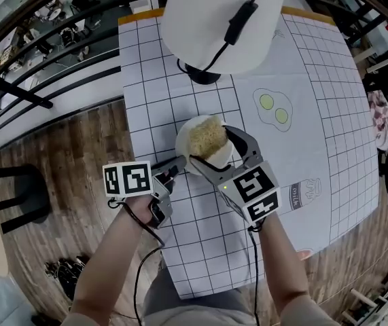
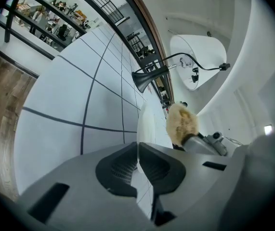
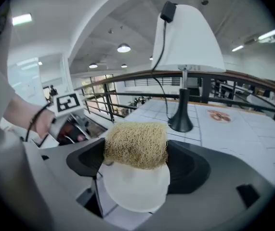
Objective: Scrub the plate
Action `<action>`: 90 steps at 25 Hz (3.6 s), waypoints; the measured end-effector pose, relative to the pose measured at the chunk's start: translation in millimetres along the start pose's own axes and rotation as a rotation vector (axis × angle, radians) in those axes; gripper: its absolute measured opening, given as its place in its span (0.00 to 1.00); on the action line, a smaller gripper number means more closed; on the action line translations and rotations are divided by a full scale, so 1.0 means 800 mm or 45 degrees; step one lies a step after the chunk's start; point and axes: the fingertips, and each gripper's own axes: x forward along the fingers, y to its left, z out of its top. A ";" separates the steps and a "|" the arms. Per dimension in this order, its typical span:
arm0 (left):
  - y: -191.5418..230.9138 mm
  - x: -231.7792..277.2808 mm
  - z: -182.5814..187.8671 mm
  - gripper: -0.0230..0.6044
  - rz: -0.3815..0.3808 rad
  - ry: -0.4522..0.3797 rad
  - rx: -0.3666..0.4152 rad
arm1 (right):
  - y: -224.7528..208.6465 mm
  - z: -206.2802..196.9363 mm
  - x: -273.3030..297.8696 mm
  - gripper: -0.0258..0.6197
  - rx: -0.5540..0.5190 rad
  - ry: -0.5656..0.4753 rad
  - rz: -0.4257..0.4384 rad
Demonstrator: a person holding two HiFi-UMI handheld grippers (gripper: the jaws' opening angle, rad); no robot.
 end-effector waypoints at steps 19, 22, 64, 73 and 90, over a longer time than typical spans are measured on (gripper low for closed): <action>0.001 0.001 0.001 0.07 0.009 0.009 -0.008 | 0.026 -0.073 0.040 0.64 -0.164 0.288 0.079; 0.002 0.000 0.001 0.07 0.008 0.007 -0.007 | 0.018 -0.079 0.037 0.64 -0.165 0.314 0.053; 0.005 0.001 0.002 0.07 0.036 -0.004 -0.021 | 0.048 -0.110 0.008 0.64 -0.171 0.419 0.068; 0.004 0.001 0.001 0.07 0.026 0.006 -0.028 | -0.026 -0.136 -0.033 0.64 -0.087 0.504 -0.118; -0.025 -0.020 -0.004 0.23 0.084 -0.010 0.202 | -0.040 -0.083 -0.083 0.64 0.171 0.207 -0.152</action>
